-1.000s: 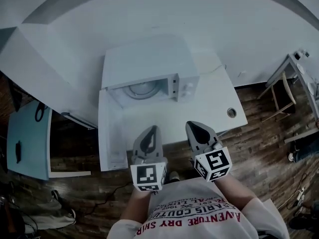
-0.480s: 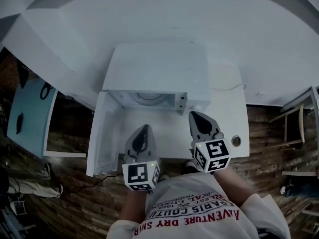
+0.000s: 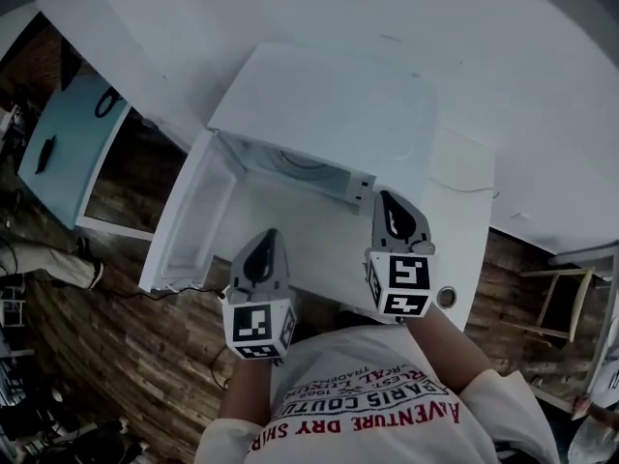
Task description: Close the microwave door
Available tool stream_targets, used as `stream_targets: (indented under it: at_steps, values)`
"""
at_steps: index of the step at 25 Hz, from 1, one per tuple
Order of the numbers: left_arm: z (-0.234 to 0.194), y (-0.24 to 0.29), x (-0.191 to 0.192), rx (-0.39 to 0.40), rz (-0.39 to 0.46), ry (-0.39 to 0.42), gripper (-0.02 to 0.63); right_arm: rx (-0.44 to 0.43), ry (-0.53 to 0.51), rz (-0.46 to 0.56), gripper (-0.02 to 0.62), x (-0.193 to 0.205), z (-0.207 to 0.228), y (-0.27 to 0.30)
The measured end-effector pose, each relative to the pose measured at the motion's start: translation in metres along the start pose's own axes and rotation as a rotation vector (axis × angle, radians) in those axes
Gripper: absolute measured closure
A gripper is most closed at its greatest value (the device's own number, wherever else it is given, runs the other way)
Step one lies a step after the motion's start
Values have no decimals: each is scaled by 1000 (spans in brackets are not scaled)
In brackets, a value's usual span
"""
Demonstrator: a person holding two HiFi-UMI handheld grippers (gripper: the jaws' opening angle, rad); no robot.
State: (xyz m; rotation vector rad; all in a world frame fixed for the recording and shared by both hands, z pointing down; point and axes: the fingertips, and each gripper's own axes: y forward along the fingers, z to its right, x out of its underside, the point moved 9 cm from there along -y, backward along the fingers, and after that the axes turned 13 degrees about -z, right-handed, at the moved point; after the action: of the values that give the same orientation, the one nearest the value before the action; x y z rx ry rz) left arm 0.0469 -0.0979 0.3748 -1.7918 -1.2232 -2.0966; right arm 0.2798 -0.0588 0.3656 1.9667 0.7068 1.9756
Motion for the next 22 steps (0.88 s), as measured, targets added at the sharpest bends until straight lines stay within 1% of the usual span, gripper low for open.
stream_targets:
  at_steps: [4,10,12,15,19,22]
  values:
    - [-14,-20,11,-98,-8,-51,601,-17,30,0,583,-1,1,5]
    - [-44,-54,31,-225,2,-120,601,5,73,7,583,3,11,0]
    - [-59,-73,39,-285,10,-145,601,27,44,27,583,0,4,2]
    - [-82,-103,56,-365,4,-176,601,89,0,51,583,3,-10,3]
    - [-112,-131,84,-447,-15,-225,601,146,3,57,583,6,-18,4]
    - [-135,-148,99,-505,-12,-251,601,181,-10,65,583,7,-21,5]
